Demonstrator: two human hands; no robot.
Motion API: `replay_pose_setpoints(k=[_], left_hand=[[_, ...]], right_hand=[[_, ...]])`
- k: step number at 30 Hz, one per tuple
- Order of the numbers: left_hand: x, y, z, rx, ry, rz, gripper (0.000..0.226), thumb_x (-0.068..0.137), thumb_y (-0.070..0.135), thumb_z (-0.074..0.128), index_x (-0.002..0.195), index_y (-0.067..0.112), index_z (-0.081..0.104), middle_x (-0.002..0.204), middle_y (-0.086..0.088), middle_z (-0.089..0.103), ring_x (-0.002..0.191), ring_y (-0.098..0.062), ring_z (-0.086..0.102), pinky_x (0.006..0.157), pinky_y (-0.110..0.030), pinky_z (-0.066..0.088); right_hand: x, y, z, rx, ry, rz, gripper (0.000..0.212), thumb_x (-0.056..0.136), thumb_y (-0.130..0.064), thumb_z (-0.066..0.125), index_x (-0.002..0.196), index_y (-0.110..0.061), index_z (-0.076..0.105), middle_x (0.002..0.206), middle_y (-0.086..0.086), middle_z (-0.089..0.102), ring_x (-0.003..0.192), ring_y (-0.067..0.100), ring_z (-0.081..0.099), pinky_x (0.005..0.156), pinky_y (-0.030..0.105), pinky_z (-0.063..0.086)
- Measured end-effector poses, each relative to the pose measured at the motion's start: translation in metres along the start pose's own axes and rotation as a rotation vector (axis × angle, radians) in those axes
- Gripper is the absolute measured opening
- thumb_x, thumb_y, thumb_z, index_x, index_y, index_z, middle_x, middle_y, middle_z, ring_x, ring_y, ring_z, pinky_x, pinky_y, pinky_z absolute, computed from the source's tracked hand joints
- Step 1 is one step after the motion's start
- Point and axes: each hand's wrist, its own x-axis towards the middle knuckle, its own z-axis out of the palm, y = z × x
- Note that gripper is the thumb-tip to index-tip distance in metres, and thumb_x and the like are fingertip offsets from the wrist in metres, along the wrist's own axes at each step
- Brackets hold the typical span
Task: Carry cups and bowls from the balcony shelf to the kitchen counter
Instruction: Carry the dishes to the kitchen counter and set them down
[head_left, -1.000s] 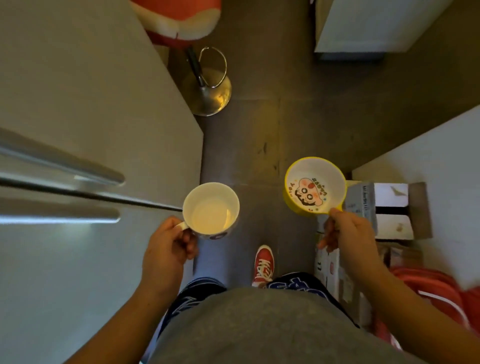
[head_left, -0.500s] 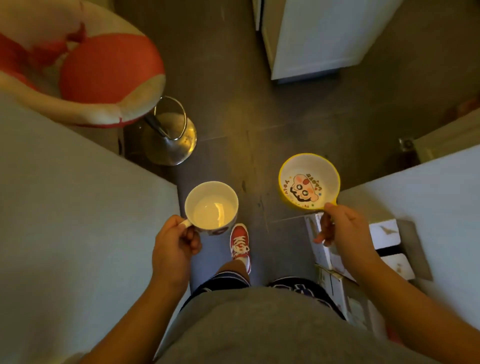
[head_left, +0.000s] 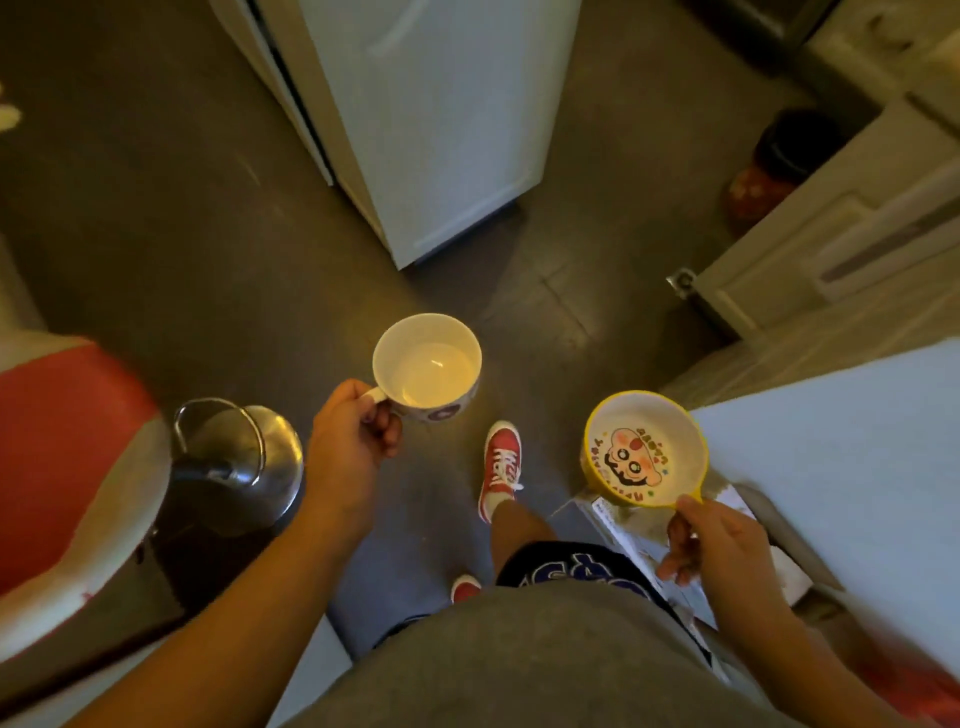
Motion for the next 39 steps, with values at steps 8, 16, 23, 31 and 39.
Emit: replay_pose_setpoints(k=[8, 16, 23, 31, 39], left_hand=[[0.129, 0.049, 0.084, 0.138, -0.079, -0.091, 0.032, 0.091, 0.002, 0.031, 0.063, 0.012, 0.043, 0.050, 0.001, 0.045, 0.047, -0.013, 0.043, 0.052, -0.032, 0.030], [0.238, 0.101, 0.116, 0.292, -0.102, -0.118, 0.031, 0.078, 0.024, 0.043, 0.049, 0.026, 0.054, 0.049, 0.001, 0.048, 0.047, -0.011, 0.047, 0.052, -0.033, 0.036], [0.369, 0.138, 0.181, 0.277, -0.212, -0.136, 0.029, 0.083, 0.011, 0.039, 0.056, 0.017, 0.049, 0.048, 0.004, 0.045, 0.046, -0.012, 0.041, 0.052, -0.035, 0.028], [0.469, 0.171, 0.330, 0.356, -0.423, -0.161, 0.028, 0.089, 0.003, 0.035, 0.063, 0.010, 0.041, 0.047, 0.004, 0.044, 0.047, -0.012, 0.041, 0.056, -0.036, 0.026], [0.513, 0.163, 0.511, 0.418, -0.639, -0.138, 0.019, 0.078, 0.019, 0.045, 0.060, 0.014, 0.049, 0.052, 0.000, 0.047, 0.054, -0.018, 0.042, 0.057, -0.037, 0.029]], right_hand=[[0.115, -0.087, 0.015, 0.130, 0.120, 0.053, 0.046, 0.097, -0.018, 0.052, 0.058, 0.005, 0.052, 0.041, 0.014, 0.050, 0.037, 0.022, 0.056, 0.044, 0.029, 0.042], [0.236, -0.191, 0.047, 0.251, 0.125, 0.123, 0.046, 0.097, -0.025, 0.052, 0.053, -0.017, 0.058, 0.048, 0.006, 0.055, 0.041, 0.022, 0.059, 0.058, 0.040, 0.047], [0.326, -0.264, 0.058, 0.215, 0.238, 0.063, 0.044, 0.098, -0.022, 0.051, 0.056, -0.012, 0.056, 0.044, 0.004, 0.056, 0.035, 0.019, 0.060, 0.047, 0.031, 0.043], [0.370, -0.310, 0.016, 0.333, 0.427, 0.137, 0.043, 0.100, -0.025, 0.047, 0.064, -0.002, 0.055, 0.048, 0.015, 0.053, 0.040, 0.021, 0.058, 0.047, 0.032, 0.043], [0.442, -0.320, -0.064, 0.424, 0.557, 0.202, 0.042, 0.099, -0.012, 0.048, 0.061, 0.005, 0.051, 0.053, 0.023, 0.048, 0.030, 0.015, 0.051, 0.035, 0.021, 0.040]])
